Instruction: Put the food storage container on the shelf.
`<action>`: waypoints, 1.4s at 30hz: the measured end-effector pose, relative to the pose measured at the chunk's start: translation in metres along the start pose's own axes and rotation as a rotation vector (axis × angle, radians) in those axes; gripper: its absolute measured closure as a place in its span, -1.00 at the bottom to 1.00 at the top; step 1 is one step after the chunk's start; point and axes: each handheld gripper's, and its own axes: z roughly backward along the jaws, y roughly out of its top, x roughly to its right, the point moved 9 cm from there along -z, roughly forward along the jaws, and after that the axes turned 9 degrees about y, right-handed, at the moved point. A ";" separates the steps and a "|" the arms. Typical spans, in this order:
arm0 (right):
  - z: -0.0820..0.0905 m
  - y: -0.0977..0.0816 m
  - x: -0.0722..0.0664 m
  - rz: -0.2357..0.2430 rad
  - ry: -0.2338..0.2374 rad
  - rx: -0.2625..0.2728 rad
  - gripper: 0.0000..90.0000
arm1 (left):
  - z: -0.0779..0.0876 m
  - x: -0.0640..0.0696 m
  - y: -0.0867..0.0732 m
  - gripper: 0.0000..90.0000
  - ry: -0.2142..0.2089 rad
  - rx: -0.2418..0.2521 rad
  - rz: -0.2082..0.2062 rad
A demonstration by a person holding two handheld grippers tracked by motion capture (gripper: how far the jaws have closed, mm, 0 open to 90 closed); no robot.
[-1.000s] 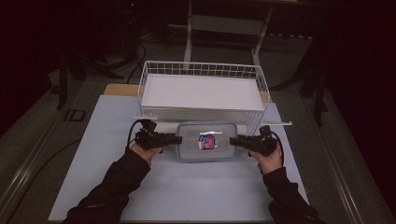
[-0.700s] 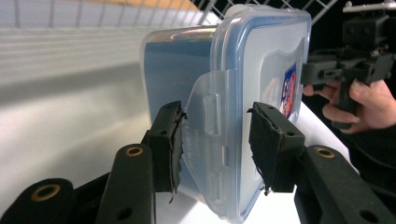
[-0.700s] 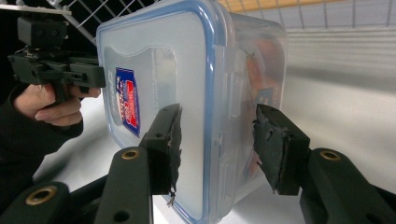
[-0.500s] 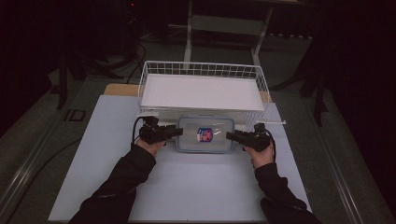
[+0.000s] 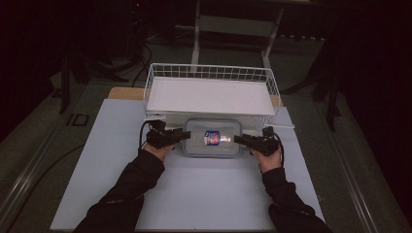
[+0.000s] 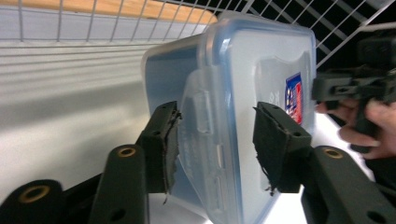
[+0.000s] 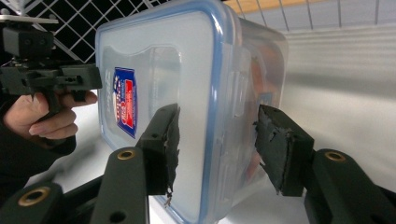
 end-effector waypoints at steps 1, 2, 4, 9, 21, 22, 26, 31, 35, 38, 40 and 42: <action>-0.001 0.000 0.001 0.010 -0.012 0.001 0.08 | -0.001 -0.001 0.000 0.09 0.016 0.007 0.001; -0.002 0.000 0.002 0.017 -0.030 0.000 0.11 | -0.002 -0.003 0.001 0.11 0.037 0.020 -0.005; -0.003 0.003 0.001 0.035 -0.055 0.006 0.15 | -0.003 -0.004 0.002 0.15 0.035 0.024 0.028; -0.005 0.009 0.003 0.044 -0.088 0.016 0.14 | -0.006 -0.006 0.004 0.13 0.058 0.053 0.006; -0.008 0.015 0.004 0.049 -0.160 0.028 0.11 | -0.009 -0.014 0.010 0.02 0.147 0.090 -0.017; -0.008 0.015 0.004 0.049 -0.160 0.028 0.11 | -0.009 -0.014 0.010 0.02 0.147 0.090 -0.017; -0.006 0.014 0.001 0.081 -0.150 0.045 0.02 | -0.006 -0.009 0.008 -0.05 0.135 0.089 -0.024; 0.001 0.015 -0.005 0.128 -0.151 0.056 -0.02 | 0.004 -0.007 0.007 -0.17 0.112 0.096 -0.005; 0.007 0.013 -0.016 0.151 -0.139 0.055 -0.04 | 0.013 0.000 0.003 -0.32 0.088 0.086 -0.021; 0.010 0.012 -0.024 0.172 -0.134 0.055 -0.04 | 0.020 0.002 0.003 -0.39 0.066 0.102 -0.047; 0.011 0.012 -0.032 0.191 -0.122 0.054 -0.04 | 0.025 0.004 0.003 -0.50 0.056 0.115 -0.051; 0.013 0.012 -0.041 0.203 -0.108 0.058 -0.04 | 0.032 0.007 0.001 -0.60 0.054 0.123 -0.068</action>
